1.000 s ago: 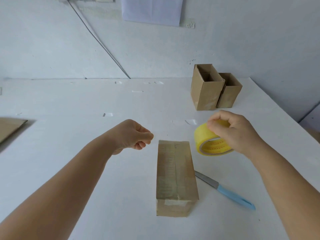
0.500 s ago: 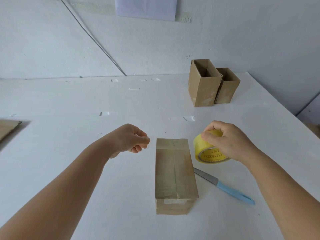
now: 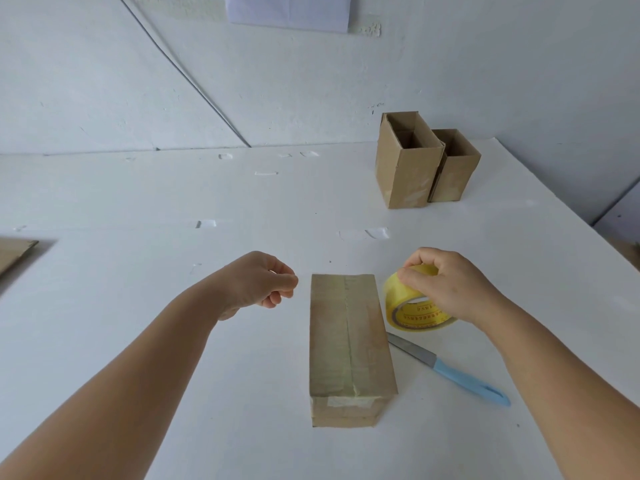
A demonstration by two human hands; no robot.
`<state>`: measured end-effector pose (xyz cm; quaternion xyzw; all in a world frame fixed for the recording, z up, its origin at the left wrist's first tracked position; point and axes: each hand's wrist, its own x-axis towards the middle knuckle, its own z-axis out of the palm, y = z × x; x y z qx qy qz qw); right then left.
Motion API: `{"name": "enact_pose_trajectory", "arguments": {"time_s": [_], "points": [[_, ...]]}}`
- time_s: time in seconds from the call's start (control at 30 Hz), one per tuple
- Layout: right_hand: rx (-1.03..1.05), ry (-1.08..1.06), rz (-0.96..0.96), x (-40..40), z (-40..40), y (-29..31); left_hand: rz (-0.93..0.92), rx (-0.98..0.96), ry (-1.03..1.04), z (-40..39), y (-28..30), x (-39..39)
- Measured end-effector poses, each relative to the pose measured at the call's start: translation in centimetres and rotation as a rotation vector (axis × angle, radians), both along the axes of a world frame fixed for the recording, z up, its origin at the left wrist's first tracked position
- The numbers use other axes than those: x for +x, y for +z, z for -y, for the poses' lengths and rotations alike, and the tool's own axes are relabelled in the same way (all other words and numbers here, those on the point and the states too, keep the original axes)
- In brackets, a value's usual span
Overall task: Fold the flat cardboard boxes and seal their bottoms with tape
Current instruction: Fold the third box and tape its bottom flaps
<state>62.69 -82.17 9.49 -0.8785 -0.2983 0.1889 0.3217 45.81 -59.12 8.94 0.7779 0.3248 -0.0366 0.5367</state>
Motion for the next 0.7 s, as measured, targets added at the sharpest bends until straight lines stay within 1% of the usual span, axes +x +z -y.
{"name": "enact_pose_trajectory", "arguments": {"time_s": [0.13, 0.3, 0.4, 0.5, 0.63, 0.7], "points": [[-0.009, -0.002, -0.03, -0.1, -0.2, -0.5, -0.001, -0.043, 0.002, 0.2, -1.1, -0.1], [-0.003, 0.009, -0.051, -1.2, -0.9, -1.9, 0.004, -0.216, 0.013, 0.9, -2.8, 0.0], [0.002, -0.003, -0.043, -1.6, -1.1, -2.2, -0.014, -0.253, 0.038, 1.1, -3.1, 0.3], [-0.013, -0.013, -0.011, -1.6, -1.0, -2.3, -0.058, -0.234, 0.056, 1.2, -3.0, 0.5], [-0.025, -0.034, 0.028, -1.6, -0.9, -2.4, -0.219, -0.106, 0.082, 1.5, -4.0, -0.1], [-0.013, -0.039, 0.032, -1.7, -0.9, -2.5, -0.165, -0.046, 0.147, 2.1, -4.2, -0.4]]}}
